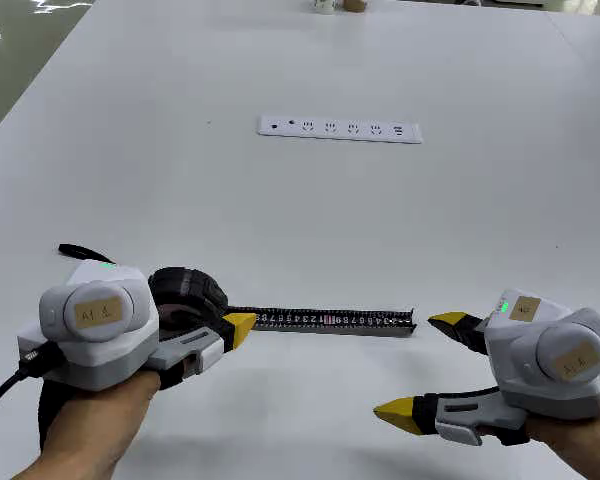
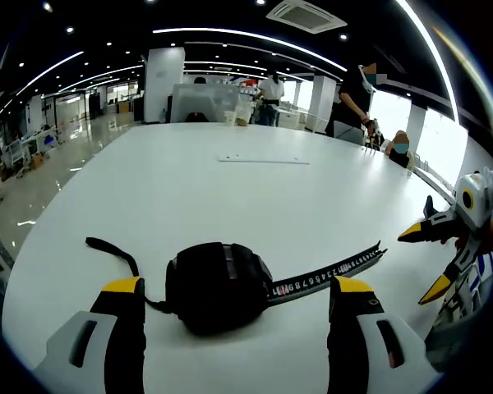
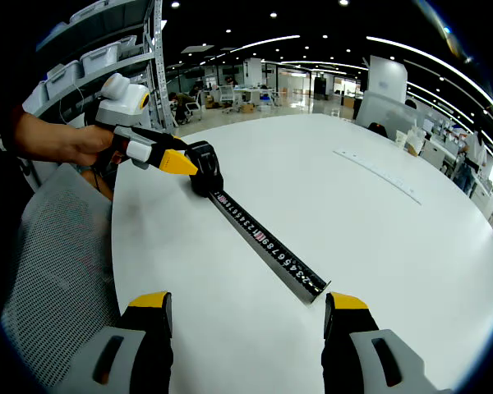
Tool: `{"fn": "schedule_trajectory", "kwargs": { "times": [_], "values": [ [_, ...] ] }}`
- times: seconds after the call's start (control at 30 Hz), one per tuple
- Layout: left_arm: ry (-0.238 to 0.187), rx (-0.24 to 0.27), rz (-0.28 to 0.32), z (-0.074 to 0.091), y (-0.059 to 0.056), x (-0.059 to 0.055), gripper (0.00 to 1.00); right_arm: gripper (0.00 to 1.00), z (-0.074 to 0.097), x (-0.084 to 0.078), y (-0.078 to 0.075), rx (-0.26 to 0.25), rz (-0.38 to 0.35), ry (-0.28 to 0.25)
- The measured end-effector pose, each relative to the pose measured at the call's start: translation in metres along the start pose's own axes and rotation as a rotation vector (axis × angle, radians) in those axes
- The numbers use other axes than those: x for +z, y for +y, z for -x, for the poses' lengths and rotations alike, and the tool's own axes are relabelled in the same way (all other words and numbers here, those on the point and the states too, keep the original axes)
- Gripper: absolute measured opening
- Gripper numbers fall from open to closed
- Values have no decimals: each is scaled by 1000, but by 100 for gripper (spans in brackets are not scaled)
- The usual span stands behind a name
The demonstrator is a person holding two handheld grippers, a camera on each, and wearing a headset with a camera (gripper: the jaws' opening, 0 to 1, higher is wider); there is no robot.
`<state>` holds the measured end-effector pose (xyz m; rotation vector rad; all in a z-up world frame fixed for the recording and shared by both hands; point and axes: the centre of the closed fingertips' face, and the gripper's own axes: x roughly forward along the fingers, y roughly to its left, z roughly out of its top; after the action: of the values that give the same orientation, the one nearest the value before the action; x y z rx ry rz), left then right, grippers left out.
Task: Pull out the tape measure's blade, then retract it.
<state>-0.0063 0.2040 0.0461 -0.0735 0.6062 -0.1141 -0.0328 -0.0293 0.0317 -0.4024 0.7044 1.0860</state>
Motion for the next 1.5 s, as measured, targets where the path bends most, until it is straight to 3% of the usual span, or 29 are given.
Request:
{"fn": "schedule_trajectory", "kwargs": {
  "times": [0.53,1.03,1.2,1.5],
  "values": [
    [8,25,10,-14,5,0,78,62,-5,-5,-28,22,71,48],
    [50,46,70,-20,11,-8,67,49,-19,-13,-44,88,136,96],
    [45,57,83,-20,12,-7,65,43,-25,-16,-47,110,170,107],
    [61,63,82,-22,14,-7,63,36,-33,-17,-54,129,205,126]
  ]
}}
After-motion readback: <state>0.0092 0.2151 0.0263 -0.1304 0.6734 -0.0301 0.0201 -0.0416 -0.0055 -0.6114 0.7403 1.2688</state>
